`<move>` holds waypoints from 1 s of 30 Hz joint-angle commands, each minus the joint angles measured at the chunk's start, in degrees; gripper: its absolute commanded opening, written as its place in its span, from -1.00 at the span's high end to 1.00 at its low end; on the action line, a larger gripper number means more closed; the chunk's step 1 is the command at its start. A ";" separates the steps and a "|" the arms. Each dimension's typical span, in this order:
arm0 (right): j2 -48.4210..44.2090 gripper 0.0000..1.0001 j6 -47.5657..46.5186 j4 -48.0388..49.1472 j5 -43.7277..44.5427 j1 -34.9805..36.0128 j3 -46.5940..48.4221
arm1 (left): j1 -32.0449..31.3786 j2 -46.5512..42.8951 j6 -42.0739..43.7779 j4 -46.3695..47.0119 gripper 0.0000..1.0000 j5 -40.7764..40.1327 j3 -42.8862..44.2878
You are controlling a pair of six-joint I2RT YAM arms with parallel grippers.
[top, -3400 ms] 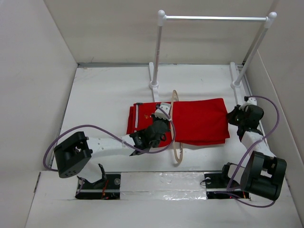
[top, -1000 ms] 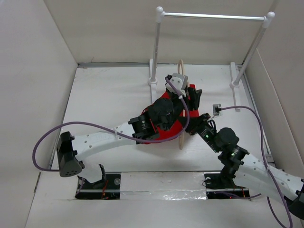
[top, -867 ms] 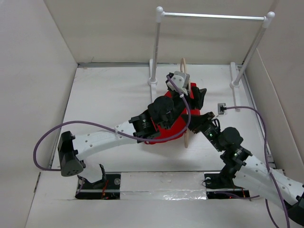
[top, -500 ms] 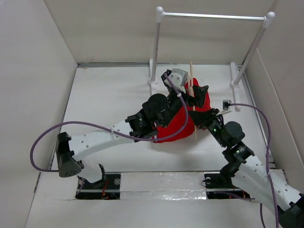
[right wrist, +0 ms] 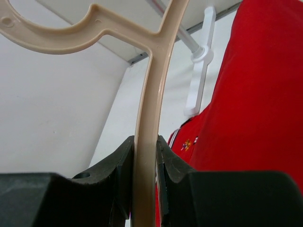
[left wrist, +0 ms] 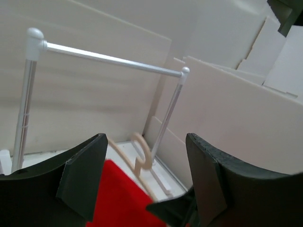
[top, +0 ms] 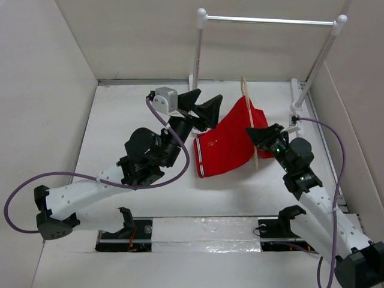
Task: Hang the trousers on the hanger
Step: Place the hanger at the clothesline.
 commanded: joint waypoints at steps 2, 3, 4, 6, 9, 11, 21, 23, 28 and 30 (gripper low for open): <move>3.44 1.00 1.60 15.96 -4.49 -4.98 11.73 | 0.11 -2.75 -3.59 3.07 -0.25 -1.93 -9.41; 4.50 1.00 2.40 17.89 -5.28 -5.78 12.34 | 0.11 -3.46 -5.51 3.94 -0.22 -2.02 -11.01; 6.42 1.00 2.93 20.17 -5.90 -6.49 13.05 | 0.11 -4.68 -6.40 4.04 -0.22 -2.19 -12.59; 8.28 1.00 3.81 19.41 -5.73 -8.33 16.91 | 0.11 -5.74 -8.59 3.08 -0.22 -3.68 -15.94; 11.88 1.00 6.17 21.42 -6.26 -11.75 20.08 | 0.11 -7.94 -11.23 1.85 -0.23 -4.92 -20.25; 14.16 1.00 7.93 23.09 -7.05 -13.43 21.40 | 0.11 -8.91 -13.08 -0.43 -0.24 -5.53 -22.27; 25.41 1.00 11.54 25.29 -11.35 -21.78 32.55 | -0.51 -14.18 -20.56 -3.95 -0.25 -6.15 -34.84; 27.53 1.00 12.68 26.34 -12.93 -23.62 35.11 | -1.03 -14.80 -20.82 -4.66 -0.25 -5.98 -36.85; 33.86 1.00 16.02 30.13 -16.01 -26.27 39.85 | -2.35 -16.38 -25.30 -10.10 -0.25 -8.44 -40.03; 36.84 1.00 16.55 30.48 -17.85 -27.50 43.19 | -2.35 -17.00 -26.97 -11.95 -0.25 -8.61 -41.43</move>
